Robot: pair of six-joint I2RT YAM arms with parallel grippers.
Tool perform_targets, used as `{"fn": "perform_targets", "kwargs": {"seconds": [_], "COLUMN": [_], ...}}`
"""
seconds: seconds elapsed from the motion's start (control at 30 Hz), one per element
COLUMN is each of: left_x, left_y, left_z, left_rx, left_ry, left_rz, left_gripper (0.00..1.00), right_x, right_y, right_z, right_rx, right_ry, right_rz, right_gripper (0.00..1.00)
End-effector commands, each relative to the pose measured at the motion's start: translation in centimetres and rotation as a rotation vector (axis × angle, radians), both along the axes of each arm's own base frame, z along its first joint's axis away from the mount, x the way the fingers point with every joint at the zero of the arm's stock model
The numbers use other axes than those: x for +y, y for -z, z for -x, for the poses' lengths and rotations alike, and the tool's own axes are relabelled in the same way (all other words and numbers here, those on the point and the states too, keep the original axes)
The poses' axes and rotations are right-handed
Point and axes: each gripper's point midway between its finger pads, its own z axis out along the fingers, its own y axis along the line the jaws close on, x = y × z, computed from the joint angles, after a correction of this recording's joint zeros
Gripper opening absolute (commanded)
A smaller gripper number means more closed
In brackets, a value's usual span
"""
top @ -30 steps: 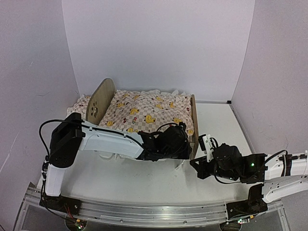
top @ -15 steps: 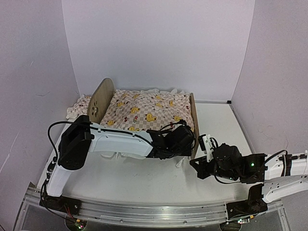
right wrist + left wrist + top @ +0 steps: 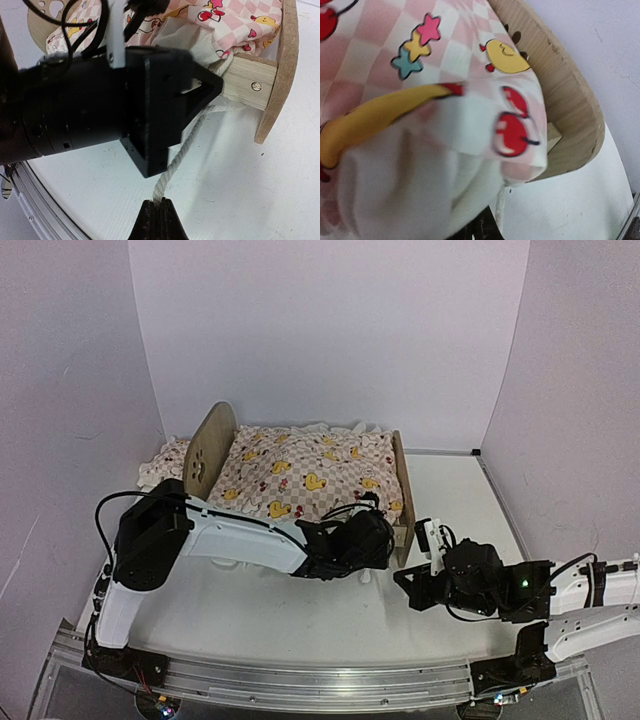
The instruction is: Set up the pet bed
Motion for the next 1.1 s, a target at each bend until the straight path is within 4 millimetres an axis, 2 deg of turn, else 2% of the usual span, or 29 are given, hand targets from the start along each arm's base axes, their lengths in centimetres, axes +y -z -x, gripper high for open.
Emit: {"fn": "perform_targets", "kwargs": {"seconds": [0.0, 0.2, 0.43, 0.53, 0.8, 1.07], "left_x": [-0.2, -0.8, -0.8, -0.6, 0.4, 1.0], "left_y": [-7.6, -8.3, -8.0, -7.8, -7.1, -6.6], "left_z": [0.5, 1.8, 1.9, 1.7, 1.3, 1.0], "left_rx": [-0.107, -0.099, -0.082, -0.075, -0.044, -0.016], "left_ry": [0.091, 0.204, 0.235, 0.235, 0.23, 0.234], "left_rz": [0.232, 0.295, 0.319, 0.319, 0.325, 0.342], "left_gripper": [0.0, 0.0, 0.0, 0.0, 0.0, 0.0], "right_x": [-0.4, -1.3, -1.8, -1.1, 0.1, 1.7], "right_y": [-1.4, -1.6, -3.9, -4.7, -3.6, -1.8], "right_z": [-0.6, -1.7, -5.6, -7.4, -10.2, -11.7], "right_rx": [-0.029, -0.046, -0.135, -0.167, -0.178, -0.188], "right_ry": [0.057, 0.083, 0.117, 0.114, 0.111, 0.081], "right_rz": [-0.081, -0.075, -0.15, -0.132, -0.114, -0.127], "right_gripper": [0.0, 0.0, 0.0, 0.0, 0.0, 0.0]}}
